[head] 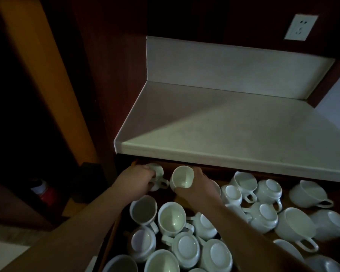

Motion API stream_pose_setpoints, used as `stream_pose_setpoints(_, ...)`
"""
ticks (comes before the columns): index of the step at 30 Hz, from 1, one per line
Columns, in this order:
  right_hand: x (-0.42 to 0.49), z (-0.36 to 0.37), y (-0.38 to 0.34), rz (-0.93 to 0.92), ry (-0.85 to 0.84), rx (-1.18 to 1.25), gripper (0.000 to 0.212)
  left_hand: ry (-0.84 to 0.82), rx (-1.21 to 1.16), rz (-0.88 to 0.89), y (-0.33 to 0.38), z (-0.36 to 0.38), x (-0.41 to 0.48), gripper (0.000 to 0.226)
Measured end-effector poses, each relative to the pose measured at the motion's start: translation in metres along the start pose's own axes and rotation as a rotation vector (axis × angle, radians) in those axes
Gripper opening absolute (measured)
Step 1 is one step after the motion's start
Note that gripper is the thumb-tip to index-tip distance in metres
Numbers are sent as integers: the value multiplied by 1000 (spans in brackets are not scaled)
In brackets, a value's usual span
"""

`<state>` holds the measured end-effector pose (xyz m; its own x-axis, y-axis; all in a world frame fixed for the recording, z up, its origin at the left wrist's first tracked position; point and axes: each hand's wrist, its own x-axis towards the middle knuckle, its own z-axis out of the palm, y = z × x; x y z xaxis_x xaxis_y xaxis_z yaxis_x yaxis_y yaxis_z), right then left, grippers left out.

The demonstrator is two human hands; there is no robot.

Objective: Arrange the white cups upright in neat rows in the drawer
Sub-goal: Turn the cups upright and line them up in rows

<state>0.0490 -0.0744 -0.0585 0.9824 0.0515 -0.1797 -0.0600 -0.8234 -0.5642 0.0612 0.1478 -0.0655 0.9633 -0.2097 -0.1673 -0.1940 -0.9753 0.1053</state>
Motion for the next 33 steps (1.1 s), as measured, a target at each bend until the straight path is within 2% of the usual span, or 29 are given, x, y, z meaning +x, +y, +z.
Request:
stream_pose_setpoints(5, 15, 12, -10, 57, -43, -2, 79, -65, 139, 67, -14, 20, 17, 32)
stream_pose_setpoints(8, 23, 21, -11, 80, -66, 13, 81, 23, 145, 96, -16, 32, 17, 35)
stream_pose_setpoints(10, 29, 28, -12, 101, -89, 7, 82, 110, 167, 125, -17, 35, 16, 27)
stream_pose_setpoints(18, 45, 42, -16, 126, -86, 138, 84, 38, 170, 140, -22, 39, 21, 24)
stream_pose_setpoints(21, 43, 42, -9, 114, -88, 216, 73, 42, 197, 104, -24, 43, 23, 15)
stream_pose_setpoints(25, 41, 45, -2, 80, -73, 246, 51, 66, 181, 83, -24, 46, 24, 16)
stream_pose_setpoints(33, 46, 48, -4, 79, -101, 287, 48, 142, 174, 40, -20, 46, 23, 18)
